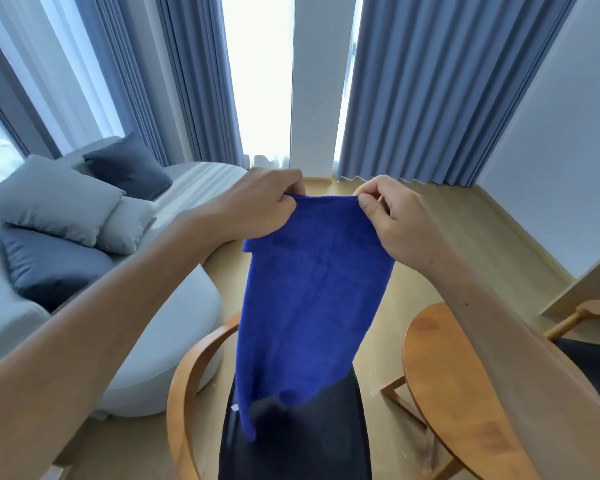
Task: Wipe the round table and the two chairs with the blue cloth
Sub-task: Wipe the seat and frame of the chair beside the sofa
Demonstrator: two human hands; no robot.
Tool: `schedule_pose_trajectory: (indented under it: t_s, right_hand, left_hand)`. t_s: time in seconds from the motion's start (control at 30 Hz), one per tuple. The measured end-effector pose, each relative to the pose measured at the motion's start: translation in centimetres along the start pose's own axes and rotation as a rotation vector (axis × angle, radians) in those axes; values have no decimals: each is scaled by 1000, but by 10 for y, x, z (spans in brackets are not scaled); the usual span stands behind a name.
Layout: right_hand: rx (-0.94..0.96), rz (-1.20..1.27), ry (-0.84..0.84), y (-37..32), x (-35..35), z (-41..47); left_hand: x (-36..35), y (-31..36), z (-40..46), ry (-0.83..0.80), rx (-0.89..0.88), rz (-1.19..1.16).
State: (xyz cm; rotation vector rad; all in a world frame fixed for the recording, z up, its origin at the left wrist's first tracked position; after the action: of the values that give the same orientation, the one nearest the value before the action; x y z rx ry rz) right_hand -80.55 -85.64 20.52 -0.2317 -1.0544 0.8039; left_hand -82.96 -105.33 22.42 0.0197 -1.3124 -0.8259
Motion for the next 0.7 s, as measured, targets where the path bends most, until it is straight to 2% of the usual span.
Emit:
schedule_pose_trajectory:
  t_s: [0.07, 0.13, 0.33, 0.47, 0.6, 0.7]
  right_hand:
    - [-8, 53, 50, -3, -1, 1]
    - [-22, 110, 84, -6, -2, 2]
    - [37, 191, 90, -26, -4, 9]
    - [54, 324, 117, -34, 4, 15]
    - [82, 392, 184, -39, 16, 19]
    - [80, 395, 241, -40, 27, 24]
  left_hand:
    - [-5, -7, -4, -88, 46, 20]
    - [-13, -14, -13, -161, 105, -66]
    - [-66, -33, -45, -341, 136, -622]
    - [-119, -46, -65, -415, 212, -582]
    - [-169, -49, -76, -341, 239, -520]
    - [-205, -47, -83, -315, 264, -576]
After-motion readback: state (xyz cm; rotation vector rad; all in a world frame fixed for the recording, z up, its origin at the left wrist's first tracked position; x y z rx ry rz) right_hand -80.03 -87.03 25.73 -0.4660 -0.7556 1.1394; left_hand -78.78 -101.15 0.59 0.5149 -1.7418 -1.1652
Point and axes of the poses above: each hand's wrist, its own z-axis towards the middle knuckle, its own x-axis out of the back of the hand, y = z × x, the point moved 3 cm from there along z, towards the middle knuckle, and after that the axes turned 3 degrees about -z, right-handed, at the moved point
